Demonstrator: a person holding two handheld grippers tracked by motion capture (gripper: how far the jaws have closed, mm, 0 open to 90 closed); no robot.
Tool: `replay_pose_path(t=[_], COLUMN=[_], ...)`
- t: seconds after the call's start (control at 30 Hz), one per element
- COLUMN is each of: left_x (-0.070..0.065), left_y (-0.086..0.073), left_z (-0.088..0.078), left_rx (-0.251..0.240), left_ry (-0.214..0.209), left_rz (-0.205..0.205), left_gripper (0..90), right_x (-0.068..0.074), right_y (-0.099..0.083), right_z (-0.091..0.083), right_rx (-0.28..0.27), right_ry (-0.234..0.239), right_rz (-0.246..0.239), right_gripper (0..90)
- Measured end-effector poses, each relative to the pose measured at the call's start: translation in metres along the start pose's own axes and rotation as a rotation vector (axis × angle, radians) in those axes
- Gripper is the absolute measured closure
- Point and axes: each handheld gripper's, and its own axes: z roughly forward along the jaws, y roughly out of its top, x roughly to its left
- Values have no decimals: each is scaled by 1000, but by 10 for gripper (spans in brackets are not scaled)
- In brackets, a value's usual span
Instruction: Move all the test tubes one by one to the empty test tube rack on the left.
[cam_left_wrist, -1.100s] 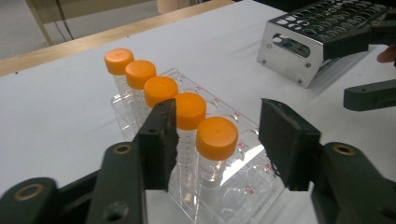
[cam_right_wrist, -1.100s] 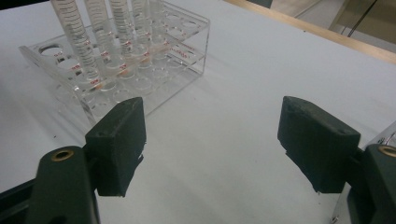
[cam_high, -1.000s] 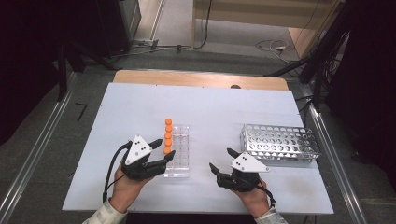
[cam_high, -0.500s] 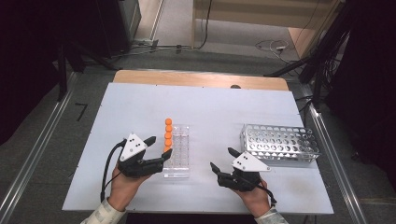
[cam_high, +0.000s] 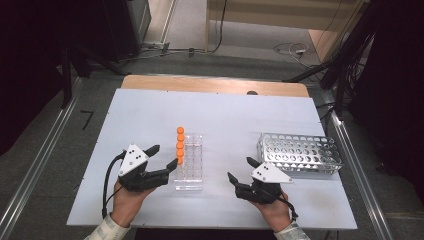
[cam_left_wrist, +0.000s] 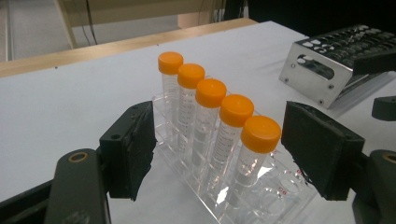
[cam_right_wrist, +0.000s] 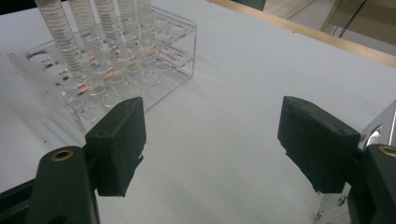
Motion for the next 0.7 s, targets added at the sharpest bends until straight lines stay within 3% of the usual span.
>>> replay_pose_path(t=[0.7], left_x=[14], left_y=[-4], left_z=[-13], left_rx=[-5], left_ry=[34], left_rz=[-29], left_gripper=[261], right_x=[-5], right_y=[-1], right_z=[-6], right_rx=[-3], right_ry=[-13], right_rz=[10], right_gripper=[220])
